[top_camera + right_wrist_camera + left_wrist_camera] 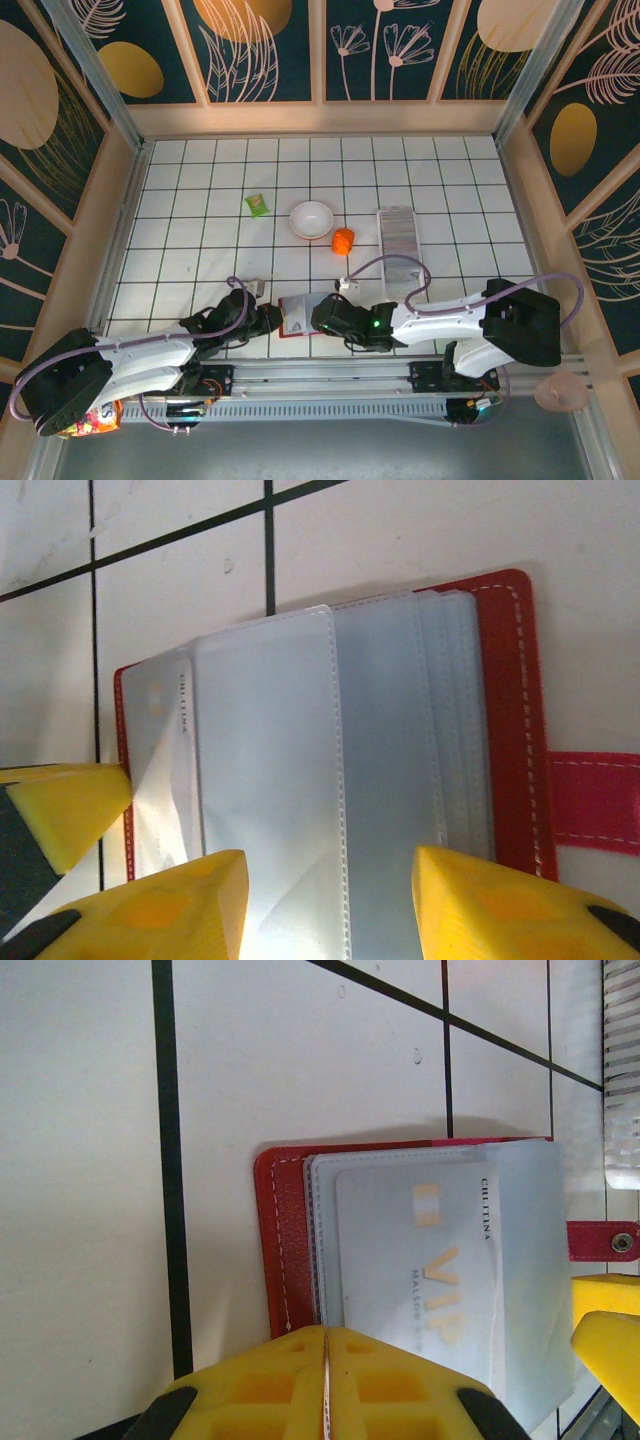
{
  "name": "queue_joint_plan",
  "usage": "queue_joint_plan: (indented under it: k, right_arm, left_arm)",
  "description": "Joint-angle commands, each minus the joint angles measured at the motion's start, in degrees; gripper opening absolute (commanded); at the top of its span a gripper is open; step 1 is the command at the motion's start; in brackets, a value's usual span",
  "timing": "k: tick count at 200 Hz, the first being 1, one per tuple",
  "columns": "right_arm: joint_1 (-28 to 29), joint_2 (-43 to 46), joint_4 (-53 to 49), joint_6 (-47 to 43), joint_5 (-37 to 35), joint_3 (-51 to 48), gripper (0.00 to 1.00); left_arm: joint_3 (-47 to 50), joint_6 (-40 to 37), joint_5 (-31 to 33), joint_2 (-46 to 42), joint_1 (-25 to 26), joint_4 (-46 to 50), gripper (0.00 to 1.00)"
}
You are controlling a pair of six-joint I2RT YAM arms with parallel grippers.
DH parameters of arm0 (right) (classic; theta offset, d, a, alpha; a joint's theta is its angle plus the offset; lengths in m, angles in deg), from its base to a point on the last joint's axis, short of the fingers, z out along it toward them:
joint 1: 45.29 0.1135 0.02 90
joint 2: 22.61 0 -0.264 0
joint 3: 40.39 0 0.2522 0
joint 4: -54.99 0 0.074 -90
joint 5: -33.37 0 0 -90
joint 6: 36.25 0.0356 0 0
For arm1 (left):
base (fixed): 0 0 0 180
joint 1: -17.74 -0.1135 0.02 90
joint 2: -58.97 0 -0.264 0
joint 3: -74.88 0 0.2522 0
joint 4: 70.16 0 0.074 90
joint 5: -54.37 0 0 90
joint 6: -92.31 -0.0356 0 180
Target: Put the credit cards into the card holder
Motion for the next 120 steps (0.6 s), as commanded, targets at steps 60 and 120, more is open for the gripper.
queue_joint_plan:
  k: [60, 120]
  right_arm:
    - [-0.5, 0.0, 2.4, -0.4, 0.3, 0.6, 0.37]
    - [0.4, 3.3, -7.1, 0.4, -4.6, 1.8, 0.47]
  left_arm:
    - [0.0, -0.5, -0.1, 1.5, 0.1, 3.5, 0.08]
    - [0.0, -0.4, -0.1, 1.3, 0.0, 3.6, 0.07]
